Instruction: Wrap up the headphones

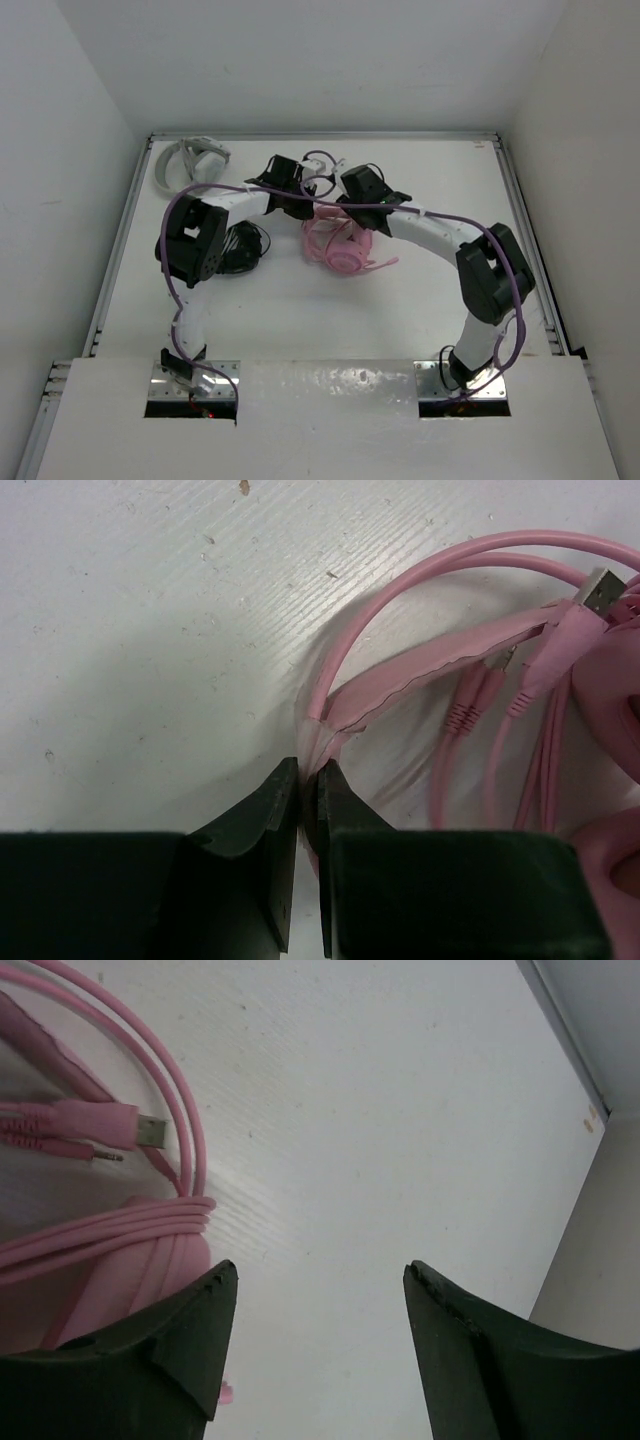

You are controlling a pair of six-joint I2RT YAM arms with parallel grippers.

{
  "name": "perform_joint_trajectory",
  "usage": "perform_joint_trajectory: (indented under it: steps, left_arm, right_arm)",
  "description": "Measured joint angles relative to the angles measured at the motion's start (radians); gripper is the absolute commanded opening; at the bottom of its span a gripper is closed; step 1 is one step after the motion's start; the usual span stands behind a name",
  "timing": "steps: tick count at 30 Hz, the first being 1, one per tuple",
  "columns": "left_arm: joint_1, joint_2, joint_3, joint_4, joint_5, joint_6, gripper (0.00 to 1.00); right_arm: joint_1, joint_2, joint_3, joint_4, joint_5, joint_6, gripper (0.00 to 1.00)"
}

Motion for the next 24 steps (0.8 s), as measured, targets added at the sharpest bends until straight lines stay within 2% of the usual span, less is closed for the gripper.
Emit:
perform_joint_trajectory:
  steps: [2,3,5,6,7,9,12,14,15,17,19,22,24]
  left_arm:
    - [0.000,-0.002,0.000,-0.002,-0.002,0.002,0.08]
    - [0.000,-0.003,0.000,-0.004,-0.003,0.003,0.14]
    - [0.000,-0.007,0.000,-0.012,-0.010,0.005,0.19]
    - [0.000,-0.008,0.000,-0.017,-0.016,0.007,0.23]
    - [0.000,-0.010,0.000,-0.022,-0.021,0.008,0.32]
    - [0.001,-0.011,0.006,-0.045,-0.034,0.011,0.41]
    - [0.002,-0.011,0.050,-0.114,-0.056,0.018,0.68]
    - [0.003,-0.011,0.093,-0.147,-0.073,0.020,0.76]
    - [0.003,-0.011,0.127,-0.163,-0.087,0.024,0.86]
    - [0.003,-0.012,0.200,-0.188,-0.117,0.030,0.95]
    - [0.003,-0.013,0.294,-0.224,-0.161,0.037,0.99]
    - [0.008,-0.022,0.459,-0.265,-0.246,0.062,1.00]
    - [0.027,-0.071,0.509,-0.271,-0.289,0.083,1.00]
  right_arm:
    - [-0.026,-0.001,0.000,0.000,-0.017,0.010,0.72]
    - [-0.042,-0.004,-0.002,-0.003,-0.029,0.023,0.79]
    - [-0.090,-0.025,-0.020,0.000,-0.059,0.056,0.89]
    - [-0.118,-0.046,-0.039,-0.001,-0.087,0.081,0.98]
    - [-0.158,-0.078,-0.065,-0.006,-0.130,0.117,0.99]
    - [-0.234,-0.135,-0.097,-0.014,-0.209,0.172,0.99]
    - [-0.371,-0.200,-0.103,-0.030,-0.341,0.275,0.99]
    - [-0.463,-0.222,-0.105,-0.031,-0.412,0.345,0.99]
    - [-0.501,-0.229,-0.110,-0.027,-0.440,0.381,0.99]
    - [-0.568,-0.254,-0.159,0.006,-0.471,0.456,0.99]
    - [-0.609,-0.283,-0.217,0.015,-0.465,0.524,0.99]
    - [-0.634,-0.292,-0.245,-0.018,-0.425,0.587,0.99]
    - [-0.635,-0.293,-0.242,-0.044,-0.385,0.616,0.99]
